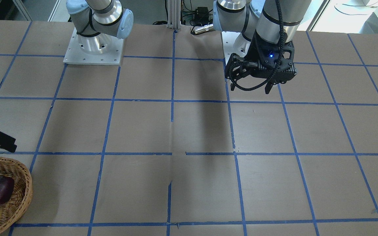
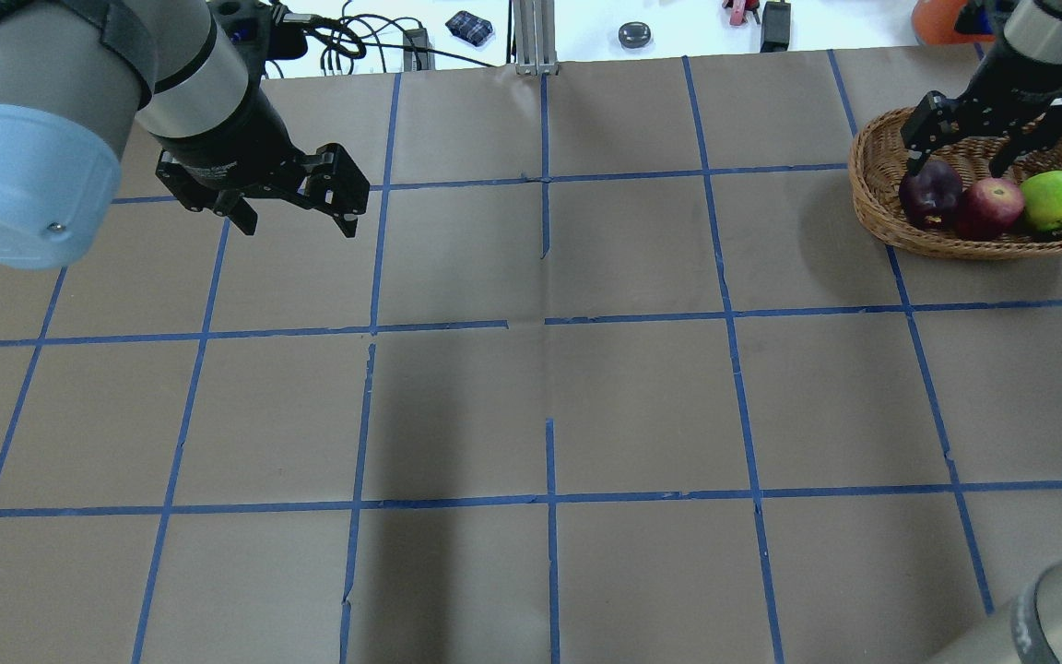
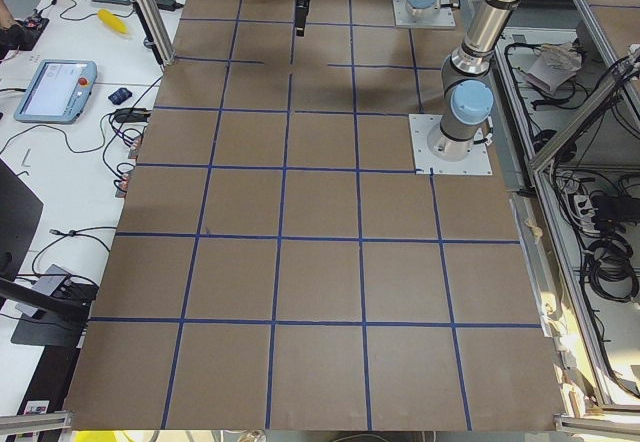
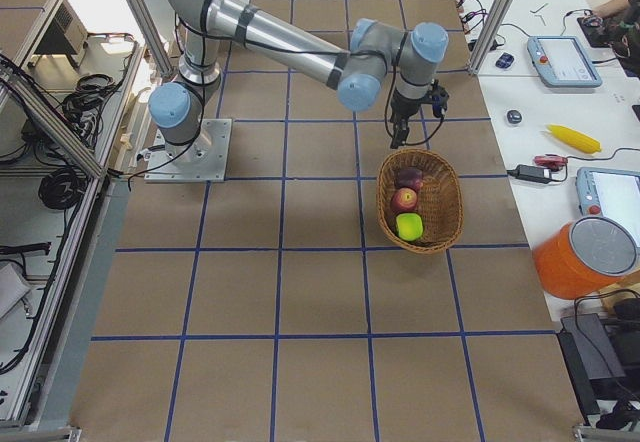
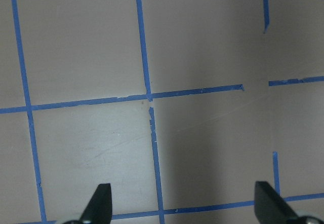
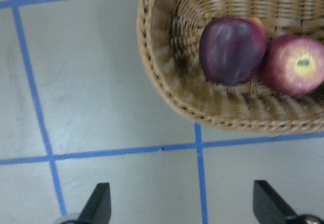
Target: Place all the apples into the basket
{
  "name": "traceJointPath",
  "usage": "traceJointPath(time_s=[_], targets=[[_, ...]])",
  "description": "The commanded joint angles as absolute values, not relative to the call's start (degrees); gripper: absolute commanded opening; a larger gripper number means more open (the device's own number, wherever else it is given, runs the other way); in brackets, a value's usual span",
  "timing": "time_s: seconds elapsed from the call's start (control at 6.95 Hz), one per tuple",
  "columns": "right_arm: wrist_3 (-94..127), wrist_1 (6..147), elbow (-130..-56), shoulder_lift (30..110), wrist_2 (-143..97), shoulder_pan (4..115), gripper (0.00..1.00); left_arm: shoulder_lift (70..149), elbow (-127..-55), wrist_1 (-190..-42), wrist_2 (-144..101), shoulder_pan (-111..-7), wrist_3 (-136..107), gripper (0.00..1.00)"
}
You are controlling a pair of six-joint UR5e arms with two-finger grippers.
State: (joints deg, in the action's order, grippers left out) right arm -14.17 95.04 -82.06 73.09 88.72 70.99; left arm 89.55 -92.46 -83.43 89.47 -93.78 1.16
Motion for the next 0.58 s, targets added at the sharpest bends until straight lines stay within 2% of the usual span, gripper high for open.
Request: traceJointPath(time_s=[0.0,0.43], targets=[[-5.26,86.58,-85.06,84.08,86.48,77.83,1.00,89.56,-92.46,-83.67,89.47,-93.78,1.23,1.00],[7.43,86.57,-86.40,85.43,89.10,88.84,1.00,89.47,-92.46,-83.85,89.56,-93.78,0.88,1.00]])
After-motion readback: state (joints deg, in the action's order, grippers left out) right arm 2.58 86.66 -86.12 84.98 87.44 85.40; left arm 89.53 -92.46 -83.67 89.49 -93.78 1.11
